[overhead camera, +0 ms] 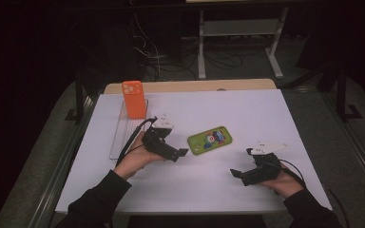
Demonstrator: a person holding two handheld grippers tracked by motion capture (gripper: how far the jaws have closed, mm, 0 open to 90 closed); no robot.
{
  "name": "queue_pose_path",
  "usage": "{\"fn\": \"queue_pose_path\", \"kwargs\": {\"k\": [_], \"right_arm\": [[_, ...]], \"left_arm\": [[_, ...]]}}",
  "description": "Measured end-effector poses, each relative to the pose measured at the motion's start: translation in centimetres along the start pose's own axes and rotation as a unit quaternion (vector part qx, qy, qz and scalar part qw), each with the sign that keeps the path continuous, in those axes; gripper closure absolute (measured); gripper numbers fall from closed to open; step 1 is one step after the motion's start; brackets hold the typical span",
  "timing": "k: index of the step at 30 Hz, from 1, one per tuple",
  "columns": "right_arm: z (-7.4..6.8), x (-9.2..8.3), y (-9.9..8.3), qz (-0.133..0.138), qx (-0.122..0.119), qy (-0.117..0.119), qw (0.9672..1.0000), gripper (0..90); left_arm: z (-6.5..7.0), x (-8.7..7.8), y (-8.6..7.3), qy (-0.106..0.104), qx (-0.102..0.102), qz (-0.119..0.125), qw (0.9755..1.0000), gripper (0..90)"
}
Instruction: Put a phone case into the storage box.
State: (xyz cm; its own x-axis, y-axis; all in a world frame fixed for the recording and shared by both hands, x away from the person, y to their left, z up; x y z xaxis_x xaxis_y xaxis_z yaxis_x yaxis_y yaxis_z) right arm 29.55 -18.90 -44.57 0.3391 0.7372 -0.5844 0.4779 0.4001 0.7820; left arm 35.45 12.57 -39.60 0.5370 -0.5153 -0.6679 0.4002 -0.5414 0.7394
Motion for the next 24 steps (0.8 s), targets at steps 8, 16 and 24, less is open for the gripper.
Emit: {"fn": "queue_pose_path", "kwargs": {"k": [8, 16, 24], "right_arm": [[-0.1, -0.1, 0.1, 0.001, -0.002, 0.000, 1.0000, 0.3], [0.0, -0.1, 0.0, -0.001, 0.002, -0.001, 1.0000, 0.3], [0.0, -0.1, 0.0, -0.001, 0.002, 0.000, 1.0000, 0.3]], "left_arm": [[1.7, 1.6, -0.9, 0.002, 0.006, -0.006, 1.0000, 5.4], [1.2, 3.1, 0.3, -0.004, 0.015, -0.004, 0.9999, 33.4], [0.4, 6.9, 2.8, -0.025, 0.018, -0.018, 0.9994, 79.7]]}}
Point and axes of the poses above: each handheld gripper's, and its own axes: x roughly forward along the jaws, y roughly out of its top, z roughly to its right, the point moved 2 cm from there along x, roughly forward along the jaws, and after that the axes turned 12 degrees about y, right-handed, at the moved point
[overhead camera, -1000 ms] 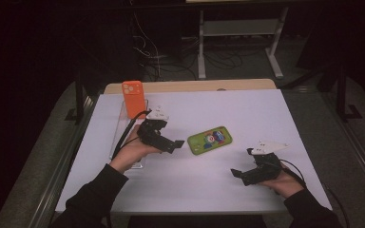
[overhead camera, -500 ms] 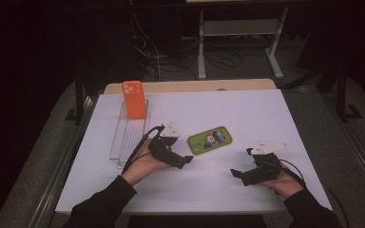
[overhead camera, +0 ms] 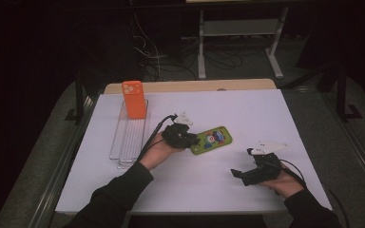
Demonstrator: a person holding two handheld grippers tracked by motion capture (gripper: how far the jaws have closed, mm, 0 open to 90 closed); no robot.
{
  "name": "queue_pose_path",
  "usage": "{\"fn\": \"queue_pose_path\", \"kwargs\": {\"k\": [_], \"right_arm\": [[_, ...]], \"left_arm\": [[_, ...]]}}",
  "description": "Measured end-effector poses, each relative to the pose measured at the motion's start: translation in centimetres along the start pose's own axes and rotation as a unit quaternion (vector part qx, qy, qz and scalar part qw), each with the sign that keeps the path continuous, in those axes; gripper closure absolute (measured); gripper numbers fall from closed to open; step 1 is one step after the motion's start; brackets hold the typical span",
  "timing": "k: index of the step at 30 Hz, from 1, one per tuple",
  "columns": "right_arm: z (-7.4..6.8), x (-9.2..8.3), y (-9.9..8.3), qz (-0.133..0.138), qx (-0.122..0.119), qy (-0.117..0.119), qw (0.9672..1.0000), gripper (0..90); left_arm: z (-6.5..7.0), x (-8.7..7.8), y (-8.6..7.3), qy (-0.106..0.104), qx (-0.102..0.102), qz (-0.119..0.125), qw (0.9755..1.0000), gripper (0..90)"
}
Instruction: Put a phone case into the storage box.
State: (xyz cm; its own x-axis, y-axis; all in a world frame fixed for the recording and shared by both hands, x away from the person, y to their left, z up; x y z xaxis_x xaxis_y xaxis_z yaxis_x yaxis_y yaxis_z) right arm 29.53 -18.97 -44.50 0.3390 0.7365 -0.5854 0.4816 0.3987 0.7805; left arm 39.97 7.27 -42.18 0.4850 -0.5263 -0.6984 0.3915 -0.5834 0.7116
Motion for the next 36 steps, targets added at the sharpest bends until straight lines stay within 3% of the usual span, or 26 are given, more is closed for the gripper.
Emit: {"fn": "queue_pose_path", "kwargs": {"k": [3, 4, 8, 10, 11, 12, 14, 19, 23, 27, 30, 31, 33, 34, 35, 36], "right_arm": [[0.0, 0.0, 0.0, -0.001, -0.001, 0.001, 1.0000, 0.3], [0.0, 0.0, 0.0, -0.001, -0.001, 0.002, 1.0000, 0.3], [0.0, 0.0, 0.0, 0.002, -0.003, 0.004, 1.0000, 0.3], [0.0, 0.0, 0.0, 0.002, -0.005, 0.005, 1.0000, 0.3], [0.0, 0.0, 0.0, 0.003, -0.003, 0.004, 1.0000, 0.3], [0.0, 0.0, 0.0, 0.003, -0.005, 0.005, 1.0000, 0.2], [0.1, 0.0, 0.0, 0.002, -0.009, 0.004, 0.9999, 0.3], [0.0, 0.0, 0.0, 0.003, -0.010, 0.005, 0.9999, 0.3], [0.0, -0.2, 0.0, 0.003, -0.005, 0.007, 1.0000, 0.3], [0.0, -0.2, 0.0, 0.004, -0.004, 0.007, 1.0000, 0.3], [0.0, -0.3, 0.0, 0.005, -0.004, 0.007, 1.0000, 0.3], [0.1, -0.3, 0.0, 0.006, -0.006, 0.007, 0.9999, 0.3], [0.1, -0.3, 0.0, 0.006, -0.005, 0.007, 0.9999, 0.3], [0.1, -0.3, 0.0, 0.006, -0.005, 0.006, 1.0000, 0.3], [0.1, -0.3, 0.0, 0.006, -0.005, 0.007, 1.0000, 0.3], [0.1, -0.3, 0.0, 0.005, -0.005, 0.007, 1.0000, 0.3]], "left_arm": [[-0.2, 1.6, 1.3, -0.003, -0.002, -0.004, 1.0000, 89.6], [0.0, 2.2, 1.7, -0.002, -0.015, 0.001, 0.9999, 89.7], [-0.6, 4.3, 3.4, 0.006, -0.010, -0.008, 0.9999, 89.8], [-0.9, 5.2, 4.1, 0.008, -0.019, -0.009, 0.9997, 89.8], [-1.0, 5.8, 4.5, 0.012, -0.019, -0.009, 0.9997, 89.8], [-1.4, 6.1, 4.8, 0.013, -0.006, -0.018, 0.9997, 89.8], [-1.6, 7.1, 5.4, 0.018, -0.007, -0.021, 0.9996, 89.8], [-2.0, 9.4, 6.3, 0.018, -0.007, -0.037, 0.9991, 89.8], [-1.5, 10.8, 6.4, 0.017, -0.007, -0.044, 0.9989, 89.8], [-1.0, 11.6, 6.1, 0.012, -0.008, -0.053, 0.9985, 89.8], [-0.6, 11.6, 6.0, -0.001, -0.027, -0.047, 0.9985, 89.8], [-0.8, 11.5, 5.9, -0.005, -0.008, -0.056, 0.9984, 89.8], [0.0, 11.4, 5.9, -0.015, -0.018, -0.049, 0.9985, 89.8], [0.0, 11.2, 5.8, -0.022, 0.002, -0.057, 0.9981, 89.8], [0.6, 11.1, 5.8, -0.031, -0.006, -0.048, 0.9984, 89.8], [0.9, 11.0, 5.7, -0.037, 0.000, -0.050, 0.9981, 89.8]]}}
Point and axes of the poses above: each handheld gripper's, and its own axes: x roughly forward along the jaws, y roughly out of its top, z roughly to its right, the point moved 2 cm from there along x, roughly forward along the jaws, and after that the axes turned 12 degrees about y, right-handed, at the moved point
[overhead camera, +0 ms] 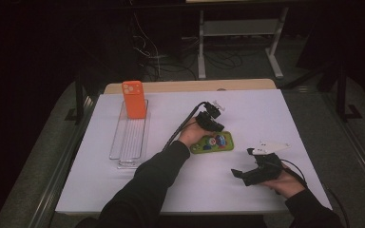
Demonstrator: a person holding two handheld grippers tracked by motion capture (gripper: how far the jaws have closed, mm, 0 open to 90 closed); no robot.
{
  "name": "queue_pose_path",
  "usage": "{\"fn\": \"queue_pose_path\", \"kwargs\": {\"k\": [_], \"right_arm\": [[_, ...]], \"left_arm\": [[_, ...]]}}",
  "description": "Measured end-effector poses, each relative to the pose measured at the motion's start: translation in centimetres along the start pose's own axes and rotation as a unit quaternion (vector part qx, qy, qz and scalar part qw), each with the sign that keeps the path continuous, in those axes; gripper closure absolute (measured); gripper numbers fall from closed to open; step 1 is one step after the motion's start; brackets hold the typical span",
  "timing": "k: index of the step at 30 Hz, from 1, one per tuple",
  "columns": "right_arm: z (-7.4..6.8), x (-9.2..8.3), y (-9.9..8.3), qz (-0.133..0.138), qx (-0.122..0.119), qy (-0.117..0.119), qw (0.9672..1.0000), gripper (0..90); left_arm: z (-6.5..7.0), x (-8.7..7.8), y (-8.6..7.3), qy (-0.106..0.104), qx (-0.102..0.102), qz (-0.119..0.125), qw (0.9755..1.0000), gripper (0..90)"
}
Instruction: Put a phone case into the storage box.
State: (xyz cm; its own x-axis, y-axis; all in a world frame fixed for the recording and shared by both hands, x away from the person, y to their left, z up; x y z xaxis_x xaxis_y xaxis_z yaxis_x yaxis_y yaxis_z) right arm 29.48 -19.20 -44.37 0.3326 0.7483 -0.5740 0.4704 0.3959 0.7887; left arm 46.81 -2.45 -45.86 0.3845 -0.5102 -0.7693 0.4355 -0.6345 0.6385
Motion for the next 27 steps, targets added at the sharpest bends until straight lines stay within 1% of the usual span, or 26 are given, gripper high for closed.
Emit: {"fn": "queue_pose_path", "kwargs": {"k": [2, 3, 4, 5, 6, 7, 8, 9, 12, 14, 16, 17, 18, 19, 20, 21, 22, 23, 24, 25, 27], "right_arm": [[0.0, 0.0, 0.0, -0.001, 0.001, 0.000, 1.0000, 0.3], [0.0, 0.0, 0.0, -0.002, 0.001, 0.000, 1.0000, 0.3], [0.0, 0.1, 0.0, -0.002, 0.000, 0.000, 1.0000, 0.3], [0.0, 0.1, 0.0, -0.002, 0.001, 0.000, 1.0000, 0.3], [0.0, 0.1, 0.0, -0.003, 0.001, 0.000, 1.0000, 0.3], [0.0, 0.1, 0.0, -0.003, -0.002, -0.001, 1.0000, 0.3], [0.0, 0.1, 0.0, -0.003, -0.002, -0.001, 1.0000, 0.3], [0.0, 0.1, 0.0, -0.003, -0.002, -0.001, 1.0000, 0.3], [0.0, 0.1, 0.0, -0.004, 0.000, 0.000, 1.0000, 0.3], [0.0, 0.1, 0.0, -0.005, 0.000, 0.000, 1.0000, 0.3], [0.0, 0.1, 0.0, -0.005, -0.001, 0.000, 1.0000, 0.3], [0.0, 0.1, 0.0, -0.004, -0.001, 0.000, 1.0000, 0.3], [0.0, 0.1, 0.0, -0.005, -0.001, 0.000, 1.0000, 0.3], [0.0, 0.2, 0.0, -0.004, 0.000, 0.000, 1.0000, 0.3], [0.1, 0.2, 0.0, -0.004, -0.002, 0.000, 1.0000, 0.3], [0.1, 0.2, 0.0, -0.005, -0.001, 0.001, 1.0000, 0.3], [0.1, 0.2, 0.0, -0.004, 0.000, 0.000, 1.0000, 0.3], [0.2, 0.3, 0.0, -0.005, 0.000, -0.001, 1.0000, 0.3], [0.1, 0.2, 0.0, -0.005, 0.000, -0.001, 1.0000, 0.3], [0.2, 0.2, 0.0, -0.006, -0.001, -0.002, 1.0000, 0.3], [0.1, 0.2, 0.0, -0.006, -0.002, -0.003, 1.0000, 0.3]], "left_arm": [[0.8, -0.2, -0.2, -0.015, 0.009, -0.004, 0.9998, 89.8], [1.4, -0.4, -0.3, -0.019, 0.015, -0.006, 0.9997, 89.8], [1.7, -0.5, -0.4, -0.023, 0.021, -0.009, 0.9995, 89.9], [2.1, -0.7, -0.5, -0.030, 0.023, -0.010, 0.9992, 89.8], [2.5, -0.8, -0.6, -0.035, 0.028, -0.008, 0.9989, 89.8], [2.8, -1.0, -0.7, -0.038, 0.035, -0.013, 0.9986, 89.8], [3.2, -1.2, -0.8, -0.044, 0.039, -0.018, 0.9981, 89.8], [3.7, -1.3, -1.1, -0.053, 0.037, -0.014, 0.9978, 89.9], [4.2, -1.6, -1.3, -0.056, 0.046, -0.011, 0.9973, 89.8], [4.3, -1.7, -1.3, -0.055, 0.045, -0.009, 0.9975, 89.8], [4.3, -2.2, -1.2, -0.056, 0.045, -0.002, 0.9974, 89.7], [4.2, -2.8, -1.2, -0.055, 0.047, 0.002, 0.9974, 89.2], [4.4, -3.3, -1.2, -0.057, 0.036, 0.018, 0.9975, 87.5], [4.3, -4.0, -1.3, -0.058, 0.037, 0.020, 0.9974, 85.5], [4.3, -4.9, -1.5, -0.053, 0.045, 0.016, 0.9974, 83.1], [4.3, -5.4, -1.7, -0.050, 0.039, 0.027, 0.9976, 80.0], [4.1, -6.2, -2.0, -0.047, 0.044, 0.031, 0.9974, 76.4], [4.0, -7.1, -2.6, -0.052, 0.041, 0.032, 0.9972, 75.2], [3.9, -7.5, -2.9, -0.053, 0.040, 0.034, 0.9972, 71.8], [3.7, -8.4, -3.6, -0.051, 0.044, 0.032, 0.9972, 69.2], [3.6, -9.5, -4.7, -0.051, 0.040, 0.039, 0.9971, 65.1]]}}
Point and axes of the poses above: each handheld gripper's, and its own axes: x roughly forward along the jaws, y roughly out of its top, z roughly to its right, the point moved 2 cm from there along x, roughly forward along the jaws, and after that the axes turned 12 degrees about y, right-handed, at the moved point
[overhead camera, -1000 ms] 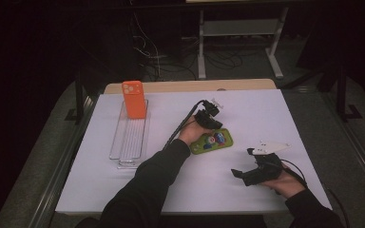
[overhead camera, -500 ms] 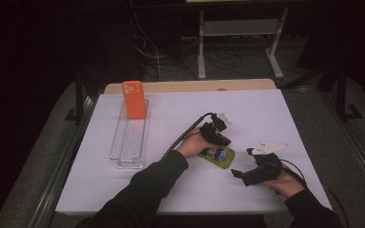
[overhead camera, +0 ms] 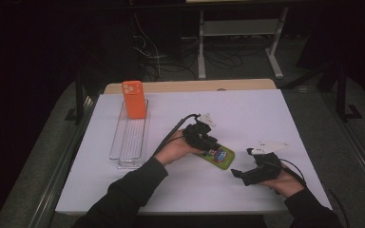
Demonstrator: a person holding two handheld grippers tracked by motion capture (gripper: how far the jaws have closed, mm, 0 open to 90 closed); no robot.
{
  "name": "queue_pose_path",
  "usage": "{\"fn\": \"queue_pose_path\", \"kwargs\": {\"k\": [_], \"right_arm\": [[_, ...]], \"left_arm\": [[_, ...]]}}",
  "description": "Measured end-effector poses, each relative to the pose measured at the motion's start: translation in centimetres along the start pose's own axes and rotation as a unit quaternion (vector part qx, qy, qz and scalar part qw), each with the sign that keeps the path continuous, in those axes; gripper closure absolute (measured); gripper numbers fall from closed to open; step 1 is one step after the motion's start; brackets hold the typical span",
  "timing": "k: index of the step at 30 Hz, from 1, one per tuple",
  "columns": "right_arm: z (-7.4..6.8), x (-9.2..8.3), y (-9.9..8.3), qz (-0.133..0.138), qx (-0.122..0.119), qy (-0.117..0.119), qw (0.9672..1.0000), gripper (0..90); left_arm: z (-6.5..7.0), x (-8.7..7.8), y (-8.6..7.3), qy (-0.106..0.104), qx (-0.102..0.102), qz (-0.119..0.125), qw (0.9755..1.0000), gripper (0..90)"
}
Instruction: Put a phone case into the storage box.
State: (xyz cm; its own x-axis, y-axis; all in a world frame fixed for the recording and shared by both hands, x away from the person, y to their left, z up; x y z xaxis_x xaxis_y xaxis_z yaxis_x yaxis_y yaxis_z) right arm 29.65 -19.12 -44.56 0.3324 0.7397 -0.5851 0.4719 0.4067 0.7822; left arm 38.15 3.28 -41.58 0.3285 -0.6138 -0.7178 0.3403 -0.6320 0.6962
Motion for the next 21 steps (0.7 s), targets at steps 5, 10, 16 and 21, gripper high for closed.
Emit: {"fn": "queue_pose_path", "kwargs": {"k": [5, 10, 16, 21], "right_arm": [[-0.1, 0.0, 0.0, 0.000, 0.001, -0.002, 1.0000, 0.3], [-0.2, 0.0, 0.1, -0.002, 0.003, -0.005, 1.0000, 0.3], [-0.2, -0.1, 0.1, 0.001, 0.008, -0.007, 0.9999, 0.3], [-0.2, -0.1, 0.2, -0.004, 0.017, -0.006, 0.9998, 0.3]], "left_arm": [[0.8, -2.7, -2.5, 0.008, -0.011, 0.009, 0.9999, 52.1], [1.4, -5.1, -5.2, 0.043, 0.001, 0.012, 0.9990, 34.4], [1.1, -7.3, -7.6, 0.049, -0.017, 0.026, 0.9983, 17.9], [0.7, -8.1, -8.7, 0.046, -0.031, 0.041, 0.9976, 8.0]]}}
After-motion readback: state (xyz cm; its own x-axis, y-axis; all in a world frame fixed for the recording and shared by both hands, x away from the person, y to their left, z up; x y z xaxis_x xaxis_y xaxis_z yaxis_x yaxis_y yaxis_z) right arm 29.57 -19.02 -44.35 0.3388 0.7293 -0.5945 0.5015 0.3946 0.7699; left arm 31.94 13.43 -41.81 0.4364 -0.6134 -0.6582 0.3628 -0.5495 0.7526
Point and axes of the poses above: each handheld gripper's, and its own axes: x roughly forward along the jaws, y roughly out of its top, z roughly to its right, the point moved 2 cm from there along x, roughly forward along the jaws, and after that the axes turned 12 degrees about y, right-handed, at the moved point
